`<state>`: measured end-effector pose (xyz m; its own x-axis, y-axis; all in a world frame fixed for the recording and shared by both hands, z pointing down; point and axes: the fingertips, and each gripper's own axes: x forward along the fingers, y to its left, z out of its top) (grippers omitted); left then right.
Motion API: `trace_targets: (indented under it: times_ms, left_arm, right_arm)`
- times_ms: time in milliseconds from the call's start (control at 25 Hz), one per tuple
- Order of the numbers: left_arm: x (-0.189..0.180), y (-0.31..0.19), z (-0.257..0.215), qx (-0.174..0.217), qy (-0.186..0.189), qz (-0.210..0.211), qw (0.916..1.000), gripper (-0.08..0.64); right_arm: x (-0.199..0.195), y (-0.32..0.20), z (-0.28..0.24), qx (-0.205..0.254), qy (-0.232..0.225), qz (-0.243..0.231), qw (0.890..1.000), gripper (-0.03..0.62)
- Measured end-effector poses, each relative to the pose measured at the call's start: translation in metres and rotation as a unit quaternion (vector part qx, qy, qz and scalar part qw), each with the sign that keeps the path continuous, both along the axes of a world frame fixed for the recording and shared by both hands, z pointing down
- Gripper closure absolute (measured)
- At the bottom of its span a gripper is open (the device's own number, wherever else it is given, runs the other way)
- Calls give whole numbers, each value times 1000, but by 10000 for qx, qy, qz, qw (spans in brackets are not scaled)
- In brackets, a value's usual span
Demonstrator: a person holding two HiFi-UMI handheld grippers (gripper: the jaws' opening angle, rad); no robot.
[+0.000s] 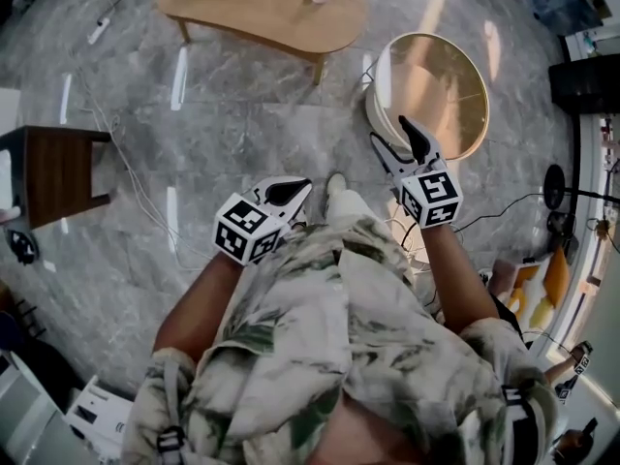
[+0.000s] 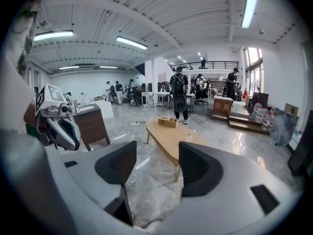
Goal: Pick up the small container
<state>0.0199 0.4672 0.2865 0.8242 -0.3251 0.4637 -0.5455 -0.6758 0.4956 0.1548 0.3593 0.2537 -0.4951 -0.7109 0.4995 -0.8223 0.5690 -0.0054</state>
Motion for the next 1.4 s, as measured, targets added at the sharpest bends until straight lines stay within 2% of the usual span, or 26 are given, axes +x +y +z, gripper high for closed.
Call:
trace_targets:
  times_ms: [360,680,1040,1400]
  left_arm:
    - [3,-83,4,-11,-149,-317,9994,538]
    - [34,-188,1,-109,-355,-586,9976,538]
    - [63,-263,9,-190,-504,-760,9956,538]
    - [47,-308,16,-270,-371,-606,9971,538]
  right_arm:
    - [-1,-88,20,-109,-106,-329,9993,308]
    - [21,-197,45,-309,-92,-801,9963,313]
    - [23,-283,71,-378,-151,-1237,9915,316]
    - [4,-329,102,-567,79,-1110,9922,322]
